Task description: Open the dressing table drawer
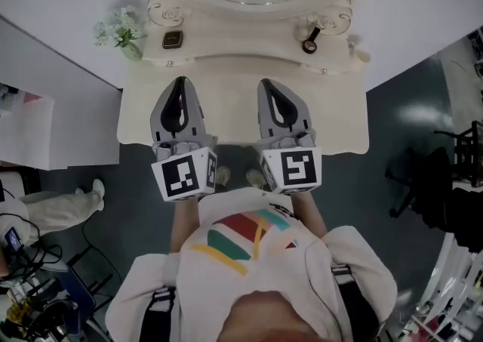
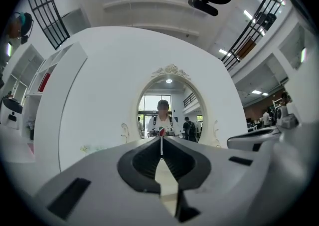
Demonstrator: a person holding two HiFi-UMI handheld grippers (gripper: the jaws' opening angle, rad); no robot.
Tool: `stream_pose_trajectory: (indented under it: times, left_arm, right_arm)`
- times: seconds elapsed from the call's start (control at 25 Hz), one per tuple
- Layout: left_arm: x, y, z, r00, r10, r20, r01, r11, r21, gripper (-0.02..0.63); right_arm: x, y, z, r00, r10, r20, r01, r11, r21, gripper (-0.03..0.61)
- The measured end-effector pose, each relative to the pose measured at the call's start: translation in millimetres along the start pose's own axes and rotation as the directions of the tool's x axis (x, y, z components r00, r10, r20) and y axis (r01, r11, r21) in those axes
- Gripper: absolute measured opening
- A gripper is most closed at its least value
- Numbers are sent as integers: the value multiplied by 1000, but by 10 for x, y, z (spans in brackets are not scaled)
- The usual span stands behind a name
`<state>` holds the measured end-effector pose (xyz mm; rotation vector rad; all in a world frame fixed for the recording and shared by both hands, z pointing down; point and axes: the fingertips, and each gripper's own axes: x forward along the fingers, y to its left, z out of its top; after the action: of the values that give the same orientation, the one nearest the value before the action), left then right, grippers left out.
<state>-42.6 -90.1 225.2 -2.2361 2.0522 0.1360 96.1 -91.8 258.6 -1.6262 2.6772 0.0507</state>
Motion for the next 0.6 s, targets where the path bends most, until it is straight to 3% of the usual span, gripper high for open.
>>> stream_pose_trajectory:
  times: [0.24,0.44,0.6]
  left_arm:
    - [113,164,-118,999,-48,-18,47,999,-19,12]
    - [180,315,-293,997,-79,-20,79,997,-5,12]
    - [215,409,-338,997,-61,-40,61,998,-6,12]
  right_arm:
    - [62,3,-19,997,-71,26,71,997,32,0]
    - [170,126,-90,996,-92,9,92,996,3,0]
    - [236,163,-104,995,-100,4,100,995,0,0]
